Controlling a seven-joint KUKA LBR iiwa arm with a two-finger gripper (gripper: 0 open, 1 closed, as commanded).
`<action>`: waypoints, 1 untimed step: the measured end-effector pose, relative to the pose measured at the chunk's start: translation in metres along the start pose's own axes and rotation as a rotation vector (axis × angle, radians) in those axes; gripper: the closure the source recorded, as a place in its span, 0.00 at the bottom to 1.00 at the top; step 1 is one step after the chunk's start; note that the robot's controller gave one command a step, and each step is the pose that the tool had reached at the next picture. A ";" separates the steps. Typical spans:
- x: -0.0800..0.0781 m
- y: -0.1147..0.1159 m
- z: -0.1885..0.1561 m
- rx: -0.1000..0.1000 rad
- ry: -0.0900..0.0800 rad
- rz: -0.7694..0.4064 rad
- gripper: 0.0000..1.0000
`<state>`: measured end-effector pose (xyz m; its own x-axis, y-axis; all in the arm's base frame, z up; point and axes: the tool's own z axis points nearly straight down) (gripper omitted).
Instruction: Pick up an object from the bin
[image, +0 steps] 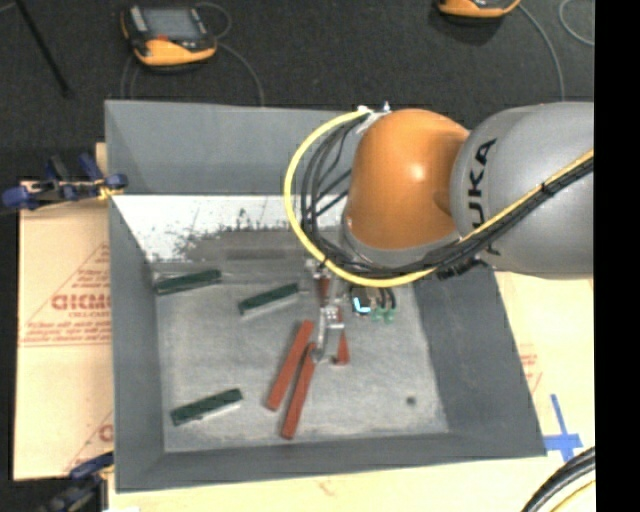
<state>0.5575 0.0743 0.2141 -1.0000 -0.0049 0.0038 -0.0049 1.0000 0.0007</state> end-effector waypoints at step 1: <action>-0.002 0.000 -0.004 -0.001 -0.008 0.002 0.00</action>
Offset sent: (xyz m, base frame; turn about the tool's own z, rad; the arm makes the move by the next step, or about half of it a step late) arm -0.0057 -0.0214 -0.1441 -0.5901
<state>0.5590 0.0739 0.2186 -1.0000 -0.0028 -0.0041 -0.0028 1.0000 0.0012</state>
